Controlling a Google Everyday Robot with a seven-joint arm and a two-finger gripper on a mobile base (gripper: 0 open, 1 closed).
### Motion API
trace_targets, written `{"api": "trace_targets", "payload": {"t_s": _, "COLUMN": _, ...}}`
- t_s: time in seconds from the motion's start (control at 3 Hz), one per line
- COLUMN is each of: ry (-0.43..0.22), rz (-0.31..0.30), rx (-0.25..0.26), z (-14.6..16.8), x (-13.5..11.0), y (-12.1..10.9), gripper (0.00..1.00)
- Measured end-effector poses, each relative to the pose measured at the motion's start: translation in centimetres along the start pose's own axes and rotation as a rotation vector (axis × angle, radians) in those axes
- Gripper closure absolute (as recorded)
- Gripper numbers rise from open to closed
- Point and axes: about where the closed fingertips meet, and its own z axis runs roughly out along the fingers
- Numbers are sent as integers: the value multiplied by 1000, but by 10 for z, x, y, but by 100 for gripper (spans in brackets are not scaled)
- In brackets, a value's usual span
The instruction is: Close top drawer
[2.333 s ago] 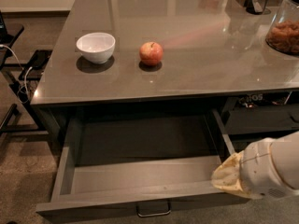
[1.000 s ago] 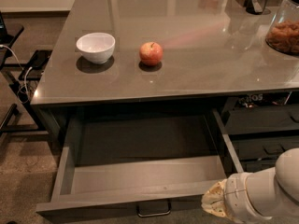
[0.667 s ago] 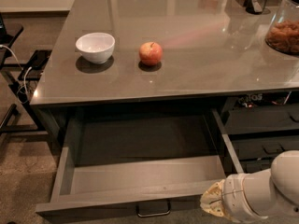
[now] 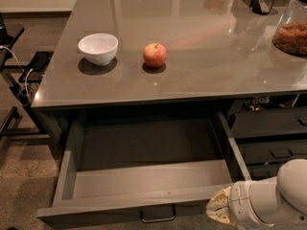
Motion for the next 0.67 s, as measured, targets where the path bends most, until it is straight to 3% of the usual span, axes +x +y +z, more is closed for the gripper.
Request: {"api": "trace_targets", "payload": {"t_s": 0.67, "ry": 0, "rz": 0, "rx": 0, "z": 0, "x": 0, "y": 0, "gripper": 34}}
